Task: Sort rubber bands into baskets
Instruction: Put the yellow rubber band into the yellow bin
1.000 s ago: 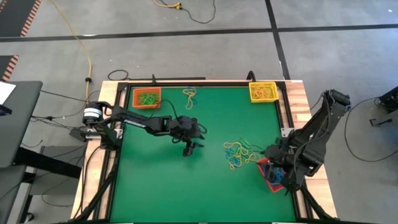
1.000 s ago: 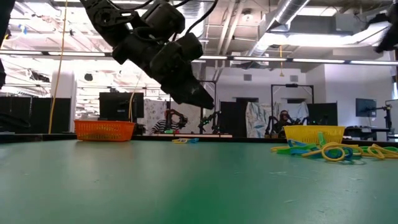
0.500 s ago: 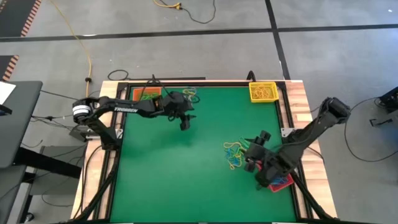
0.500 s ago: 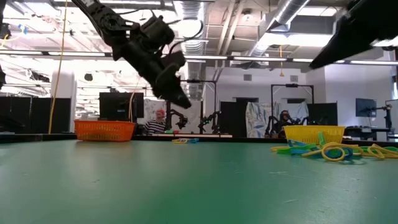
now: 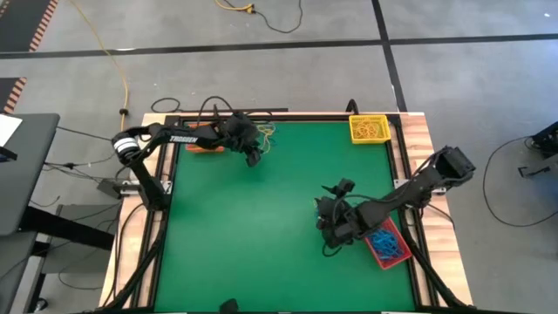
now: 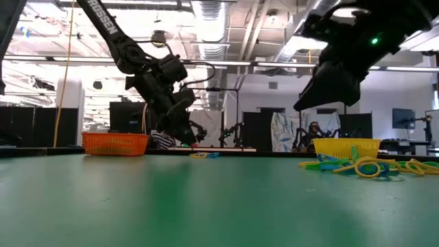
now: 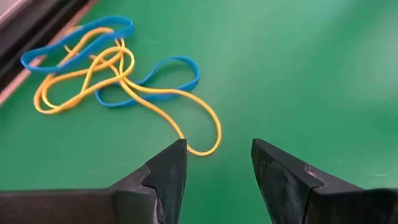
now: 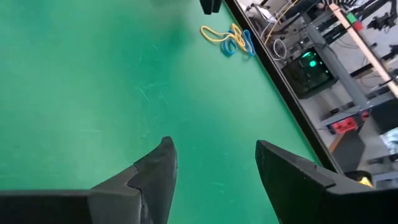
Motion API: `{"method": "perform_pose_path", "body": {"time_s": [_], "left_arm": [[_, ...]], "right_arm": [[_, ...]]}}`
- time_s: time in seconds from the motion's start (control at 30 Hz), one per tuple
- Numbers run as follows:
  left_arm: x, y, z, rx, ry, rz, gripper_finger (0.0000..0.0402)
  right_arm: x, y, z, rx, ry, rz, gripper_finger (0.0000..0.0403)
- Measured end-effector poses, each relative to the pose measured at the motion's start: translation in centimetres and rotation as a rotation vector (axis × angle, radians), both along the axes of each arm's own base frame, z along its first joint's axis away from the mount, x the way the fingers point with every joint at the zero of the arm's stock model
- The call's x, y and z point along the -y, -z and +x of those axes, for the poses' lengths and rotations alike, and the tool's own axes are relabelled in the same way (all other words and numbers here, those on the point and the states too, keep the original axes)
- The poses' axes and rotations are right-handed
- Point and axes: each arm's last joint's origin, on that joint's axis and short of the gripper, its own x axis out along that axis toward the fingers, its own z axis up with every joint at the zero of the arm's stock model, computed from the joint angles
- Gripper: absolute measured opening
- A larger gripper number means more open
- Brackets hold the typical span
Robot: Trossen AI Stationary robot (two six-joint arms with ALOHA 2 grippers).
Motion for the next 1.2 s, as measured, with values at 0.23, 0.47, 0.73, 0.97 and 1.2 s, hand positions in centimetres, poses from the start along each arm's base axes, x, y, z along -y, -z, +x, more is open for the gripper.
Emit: {"method": "perform_pose_path", "body": {"time_s": [0.23,0.47,0.73,0.97,1.2], "left_arm": [[-1.1,0.4,1.1,-0.006,0.007,0.012,0.0169],[-2.3,2.1,2.8,-0.091,-0.009,-0.018,0.0169],[-3.5,1.9,5.3,-0.146,-0.021,-0.073,0.0165],[-3.5,1.8,7.1,-0.296,0.017,-0.061,0.0075],[-3.0,1.2,7.1,-0.312,0.068,-0.05,0.0002]], "right_arm": [[0.4,0.1,0.2,-0.014,0.002,0.008,0.0255],[0.3,0.0,0.2,-0.014,-0.002,0.015,0.0255],[0.1,0.0,0.1,-0.014,-0.008,0.02,0.0255],[-0.1,0.0,0.0,-0.016,-0.018,0.019,0.0255],[-0.1,0.0,0.0,-0.014,-0.017,0.02,0.0255]]}}
